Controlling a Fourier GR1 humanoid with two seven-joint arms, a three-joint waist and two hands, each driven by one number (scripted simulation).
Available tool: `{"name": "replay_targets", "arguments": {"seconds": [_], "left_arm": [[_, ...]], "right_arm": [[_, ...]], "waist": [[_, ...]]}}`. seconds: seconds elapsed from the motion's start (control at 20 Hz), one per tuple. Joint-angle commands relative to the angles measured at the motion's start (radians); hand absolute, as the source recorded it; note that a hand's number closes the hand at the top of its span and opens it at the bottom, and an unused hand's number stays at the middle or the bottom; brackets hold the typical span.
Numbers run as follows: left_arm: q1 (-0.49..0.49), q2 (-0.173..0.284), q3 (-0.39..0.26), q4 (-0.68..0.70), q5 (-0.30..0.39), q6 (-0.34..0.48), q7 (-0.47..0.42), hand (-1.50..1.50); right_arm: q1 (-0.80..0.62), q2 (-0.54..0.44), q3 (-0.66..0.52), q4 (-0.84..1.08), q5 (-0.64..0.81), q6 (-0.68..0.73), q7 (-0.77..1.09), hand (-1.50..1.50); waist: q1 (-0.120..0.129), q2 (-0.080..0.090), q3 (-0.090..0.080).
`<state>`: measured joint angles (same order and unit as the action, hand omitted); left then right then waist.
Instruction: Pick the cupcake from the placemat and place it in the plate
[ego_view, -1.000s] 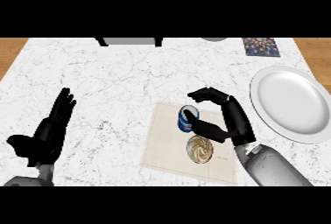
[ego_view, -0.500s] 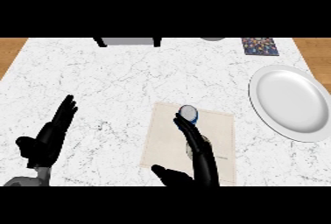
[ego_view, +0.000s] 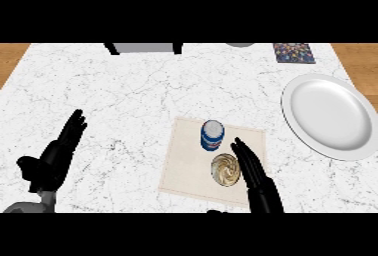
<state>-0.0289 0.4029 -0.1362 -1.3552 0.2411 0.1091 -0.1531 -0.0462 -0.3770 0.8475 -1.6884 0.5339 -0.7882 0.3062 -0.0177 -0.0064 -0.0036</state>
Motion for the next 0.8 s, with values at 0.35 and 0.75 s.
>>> {"name": "replay_targets", "arguments": {"seconds": [0.35,0.75], "left_arm": [[-0.029,-0.067,-0.019,0.05,-0.048,0.017,-0.028,0.0],[0.002,-0.016,0.061,0.029,-0.038,-0.075,-0.029,0.0]], "right_arm": [[-0.086,-0.04,-0.003,-0.24,0.162,0.502,0.585,-1.5],[-0.032,-0.038,-0.081,-0.217,0.148,0.649,0.607,-1.5]], "waist": [[0.013,0.005,0.002],[0.017,0.006,0.003]]}}
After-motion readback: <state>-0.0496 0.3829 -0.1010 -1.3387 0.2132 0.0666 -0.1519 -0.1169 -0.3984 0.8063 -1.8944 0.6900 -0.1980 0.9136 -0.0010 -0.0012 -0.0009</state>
